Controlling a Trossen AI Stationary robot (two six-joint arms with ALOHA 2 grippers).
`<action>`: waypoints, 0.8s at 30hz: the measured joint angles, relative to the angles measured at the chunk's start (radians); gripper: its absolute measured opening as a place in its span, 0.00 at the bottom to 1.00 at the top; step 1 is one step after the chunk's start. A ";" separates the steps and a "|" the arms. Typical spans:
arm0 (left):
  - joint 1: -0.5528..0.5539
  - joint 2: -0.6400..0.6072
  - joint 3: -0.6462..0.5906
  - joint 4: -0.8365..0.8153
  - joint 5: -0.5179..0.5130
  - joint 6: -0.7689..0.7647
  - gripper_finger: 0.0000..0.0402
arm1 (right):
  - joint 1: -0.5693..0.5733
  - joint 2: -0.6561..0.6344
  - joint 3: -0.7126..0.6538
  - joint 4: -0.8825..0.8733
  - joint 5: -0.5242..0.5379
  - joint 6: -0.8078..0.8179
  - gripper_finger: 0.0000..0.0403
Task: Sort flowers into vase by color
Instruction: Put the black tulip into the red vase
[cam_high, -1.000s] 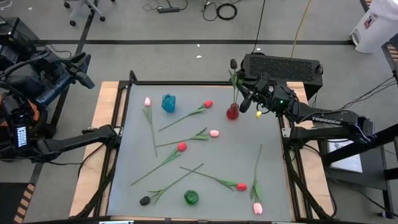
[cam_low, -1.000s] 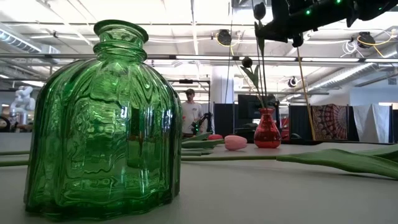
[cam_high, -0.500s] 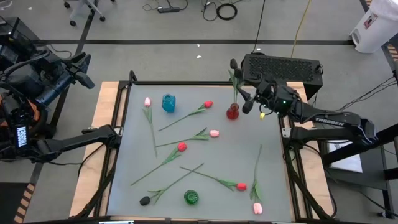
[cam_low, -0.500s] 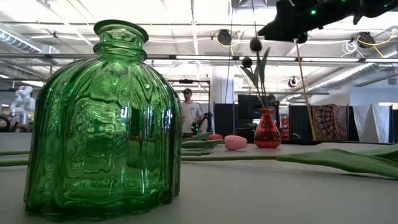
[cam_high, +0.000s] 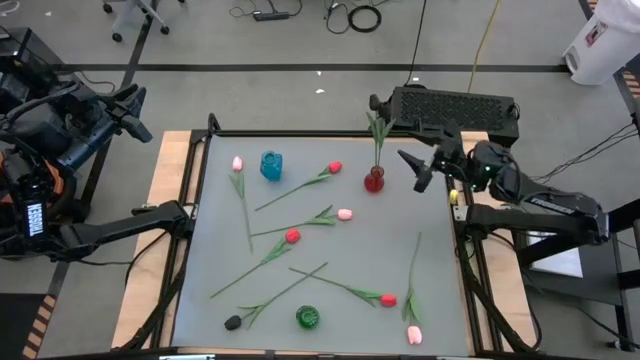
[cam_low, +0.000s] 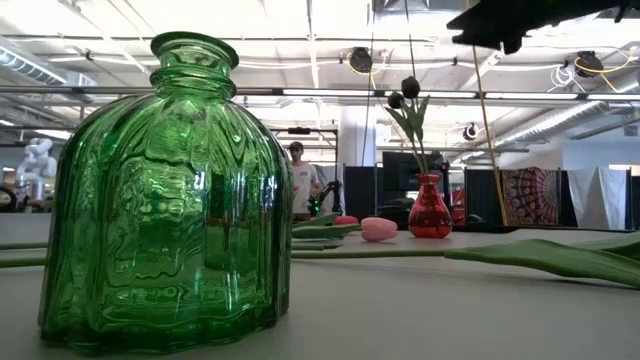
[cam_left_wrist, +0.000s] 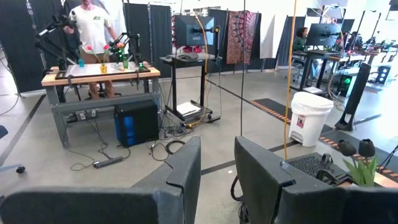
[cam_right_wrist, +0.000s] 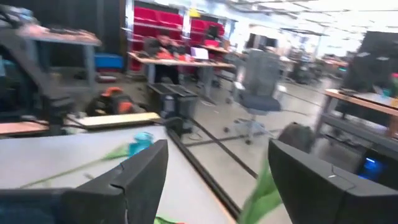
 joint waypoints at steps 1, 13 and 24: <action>0.000 0.000 0.000 0.000 0.000 0.000 0.26 | 0.000 -0.009 0.000 -0.004 -0.022 0.003 0.66; 0.000 0.000 0.000 0.000 0.000 0.000 0.26 | 0.005 0.001 0.000 -0.011 -0.307 0.157 0.63; 0.000 0.000 0.000 0.000 0.000 0.000 0.26 | 0.128 0.056 0.000 -0.045 -0.324 0.154 0.63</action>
